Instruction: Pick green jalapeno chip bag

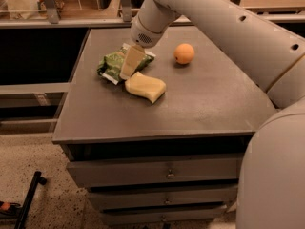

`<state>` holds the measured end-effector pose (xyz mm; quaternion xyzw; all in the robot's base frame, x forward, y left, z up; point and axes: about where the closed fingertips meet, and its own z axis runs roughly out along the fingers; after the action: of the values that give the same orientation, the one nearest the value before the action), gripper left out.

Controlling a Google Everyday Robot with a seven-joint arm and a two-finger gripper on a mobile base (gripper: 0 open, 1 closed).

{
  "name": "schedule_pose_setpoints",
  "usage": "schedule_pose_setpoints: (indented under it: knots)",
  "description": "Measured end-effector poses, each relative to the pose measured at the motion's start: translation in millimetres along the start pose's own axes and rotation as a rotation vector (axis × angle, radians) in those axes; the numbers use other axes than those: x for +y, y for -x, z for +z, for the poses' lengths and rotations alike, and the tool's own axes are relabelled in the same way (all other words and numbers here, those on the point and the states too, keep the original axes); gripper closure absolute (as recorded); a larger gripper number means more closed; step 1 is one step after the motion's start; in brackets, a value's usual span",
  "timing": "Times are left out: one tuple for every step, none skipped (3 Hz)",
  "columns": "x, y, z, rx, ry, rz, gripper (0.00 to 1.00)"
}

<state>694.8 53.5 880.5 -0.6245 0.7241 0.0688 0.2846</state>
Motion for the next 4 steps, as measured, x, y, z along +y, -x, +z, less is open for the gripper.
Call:
schedule_pose_setpoints:
  knots:
    - [2, 13, 15, -0.067, 0.02, -0.014, 0.0]
    - [7, 28, 29, -0.107, 0.038, -0.044, 0.0]
    - [12, 36, 41, -0.065, 0.054, -0.056, 0.0]
    - [20, 40, 56, 0.021, 0.069, -0.082, 0.18]
